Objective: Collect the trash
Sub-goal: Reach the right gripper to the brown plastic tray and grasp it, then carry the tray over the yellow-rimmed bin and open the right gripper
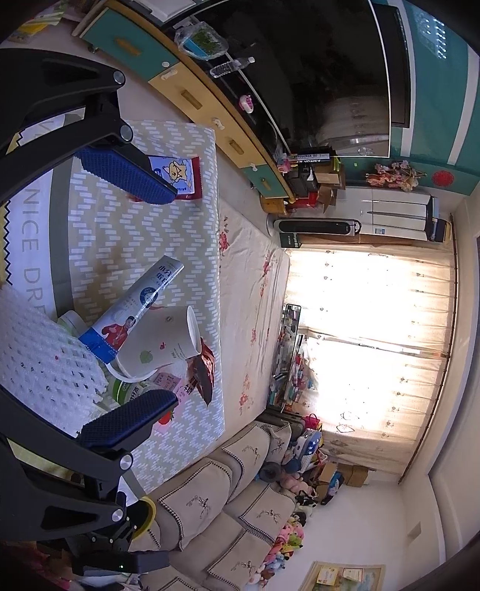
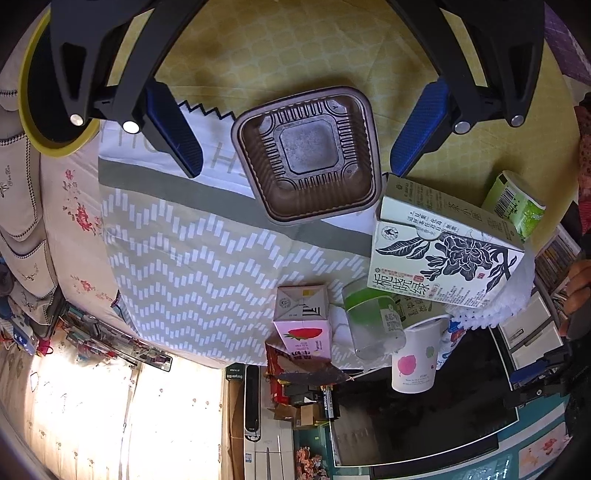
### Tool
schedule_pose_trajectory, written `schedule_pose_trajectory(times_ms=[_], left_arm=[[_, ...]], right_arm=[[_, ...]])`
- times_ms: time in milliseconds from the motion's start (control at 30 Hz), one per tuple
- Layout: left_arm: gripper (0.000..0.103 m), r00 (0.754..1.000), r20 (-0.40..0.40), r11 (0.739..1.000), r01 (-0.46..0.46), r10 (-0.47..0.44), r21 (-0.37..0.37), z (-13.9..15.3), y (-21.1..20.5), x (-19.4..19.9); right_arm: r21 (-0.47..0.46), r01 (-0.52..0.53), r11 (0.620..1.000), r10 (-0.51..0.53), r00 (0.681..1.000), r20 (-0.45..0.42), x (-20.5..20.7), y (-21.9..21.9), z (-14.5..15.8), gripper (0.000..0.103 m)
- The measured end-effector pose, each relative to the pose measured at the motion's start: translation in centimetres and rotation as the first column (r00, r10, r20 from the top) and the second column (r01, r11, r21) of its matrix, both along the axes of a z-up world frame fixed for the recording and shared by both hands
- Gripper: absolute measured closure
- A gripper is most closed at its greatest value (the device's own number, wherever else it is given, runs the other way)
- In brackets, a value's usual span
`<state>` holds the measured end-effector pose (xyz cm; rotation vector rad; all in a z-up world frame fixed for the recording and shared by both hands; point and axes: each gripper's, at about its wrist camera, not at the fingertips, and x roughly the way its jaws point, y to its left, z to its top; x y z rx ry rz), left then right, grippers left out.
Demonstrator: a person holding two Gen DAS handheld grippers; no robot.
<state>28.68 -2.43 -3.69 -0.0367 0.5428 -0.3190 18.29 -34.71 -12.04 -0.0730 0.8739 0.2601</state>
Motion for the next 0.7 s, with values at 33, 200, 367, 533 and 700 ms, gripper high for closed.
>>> schedule_pose_trajectory(times_ms=[33,200,367,533,700], left_arm=[[0.004,1.0,0.0,1.0,0.003,-0.003,0.001,0.0,-0.1,-0.2],[0.004,1.0,-0.001,1.0,0.018,-0.018,0.003,0.1,-0.4,-0.6],[0.004,0.999,-0.001,0.999,0.036,-0.036,0.019,0.0,-0.8,-0.8],[0.004,0.999,0.0,0.998,0.044,-0.044,0.036,0.0,-1.2,-1.0],[0.004,0.999,0.0,0.998,0.051,-0.051,0.044,0.1,-1.4,-1.1]], right_arm=[[0.001,-0.005,1.0,0.005,1.0,-0.006,0.1,0.1,-0.1,0.007],[-0.009,-0.006,1.0,0.005,1.0,-0.02,0.3,0.5,-0.5,0.031],[-0.015,-0.003,1.0,0.003,0.999,-0.034,0.3,0.7,-0.8,0.035],[0.01,0.026,1.0,-0.026,1.0,0.009,-0.8,-0.2,0.3,0.036],[0.028,0.216,0.976,-0.218,0.974,0.058,-2.3,-5.5,2.4,0.036]])
